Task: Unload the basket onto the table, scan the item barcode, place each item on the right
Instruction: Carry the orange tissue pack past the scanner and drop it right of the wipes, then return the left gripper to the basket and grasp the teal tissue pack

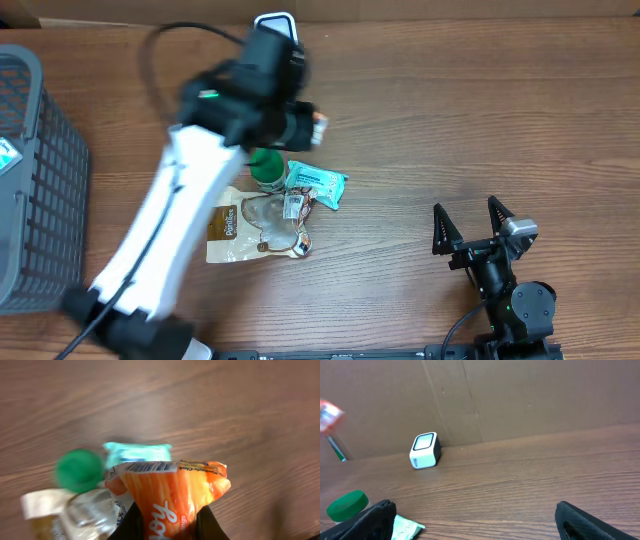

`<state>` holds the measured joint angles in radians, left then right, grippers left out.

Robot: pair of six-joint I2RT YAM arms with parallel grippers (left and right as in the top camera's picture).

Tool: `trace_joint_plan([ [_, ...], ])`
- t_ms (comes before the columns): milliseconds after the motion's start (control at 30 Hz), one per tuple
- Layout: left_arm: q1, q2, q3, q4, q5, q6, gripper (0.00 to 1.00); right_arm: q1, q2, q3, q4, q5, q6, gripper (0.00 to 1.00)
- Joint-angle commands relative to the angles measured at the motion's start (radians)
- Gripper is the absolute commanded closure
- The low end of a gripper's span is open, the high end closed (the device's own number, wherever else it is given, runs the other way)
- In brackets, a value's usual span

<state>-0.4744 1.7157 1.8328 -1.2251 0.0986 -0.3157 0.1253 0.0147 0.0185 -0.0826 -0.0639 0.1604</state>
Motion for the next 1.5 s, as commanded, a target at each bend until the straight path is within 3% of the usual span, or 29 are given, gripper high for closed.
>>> trace_joint_plan([
  [0,-0.093,0.132,-0.017,0.031,-0.028,-0.047,0.91,0.005,-0.012,-0.01,0.003,-0.001,-0.002,0.0],
  [333,-0.198,0.362,-0.017,0.035,-0.01,-0.068,0.88,0.005,-0.012,-0.01,0.003,-0.001,-0.002,0.0],
  [467,-0.218,0.398,-0.017,0.033,0.013,-0.066,0.55,0.005,-0.012,-0.01,0.003,-0.001,-0.002,0.0],
  [567,-0.22,0.4,-0.017,0.039,0.012,-0.066,0.42,0.005,-0.012,-0.01,0.003,-0.001,-0.002,0.0],
  [867,-0.174,0.377,0.101,-0.013,-0.039,-0.043,0.43,0.005,-0.012,-0.01,0.003,-0.001,-0.002,0.0],
  [1200,0.057,0.203,0.491,-0.297,-0.188,0.024,0.41,0.005,-0.012,-0.011,0.003,-0.001,-0.002,0.0],
  [1467,0.484,0.01,0.544,-0.398,-0.21,0.031,0.4,0.005,-0.012,-0.01,0.003,-0.001,-0.002,0.0],
])
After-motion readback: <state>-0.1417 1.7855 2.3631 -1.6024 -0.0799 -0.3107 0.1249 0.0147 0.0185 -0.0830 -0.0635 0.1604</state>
